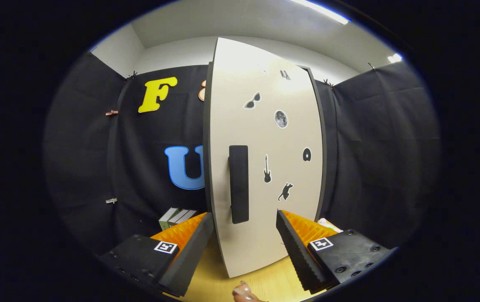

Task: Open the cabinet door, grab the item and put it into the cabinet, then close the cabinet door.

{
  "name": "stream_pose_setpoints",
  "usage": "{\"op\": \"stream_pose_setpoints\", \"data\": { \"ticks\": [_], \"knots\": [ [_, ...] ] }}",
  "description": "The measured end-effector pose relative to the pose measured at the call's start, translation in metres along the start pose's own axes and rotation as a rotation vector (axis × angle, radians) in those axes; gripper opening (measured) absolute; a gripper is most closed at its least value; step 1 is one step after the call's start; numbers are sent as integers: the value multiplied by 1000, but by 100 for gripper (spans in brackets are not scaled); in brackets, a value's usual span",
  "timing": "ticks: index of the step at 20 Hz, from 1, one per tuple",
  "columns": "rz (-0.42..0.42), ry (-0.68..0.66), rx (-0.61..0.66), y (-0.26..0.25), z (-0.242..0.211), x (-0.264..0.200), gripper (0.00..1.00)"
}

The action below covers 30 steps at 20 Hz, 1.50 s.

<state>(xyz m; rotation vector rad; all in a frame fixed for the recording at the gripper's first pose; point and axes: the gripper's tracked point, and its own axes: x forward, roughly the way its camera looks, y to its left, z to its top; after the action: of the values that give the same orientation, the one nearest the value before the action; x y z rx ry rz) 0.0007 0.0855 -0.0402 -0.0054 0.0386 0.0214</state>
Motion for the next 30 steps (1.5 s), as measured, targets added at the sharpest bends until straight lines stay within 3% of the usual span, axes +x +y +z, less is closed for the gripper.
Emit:
{"op": "stream_pose_setpoints", "data": {
  "ticks": [6,30],
  "knots": [
    [18,13,58,3,-7,2,98],
    [43,-4,-21,-34,18,-25,98]
  ]
}}
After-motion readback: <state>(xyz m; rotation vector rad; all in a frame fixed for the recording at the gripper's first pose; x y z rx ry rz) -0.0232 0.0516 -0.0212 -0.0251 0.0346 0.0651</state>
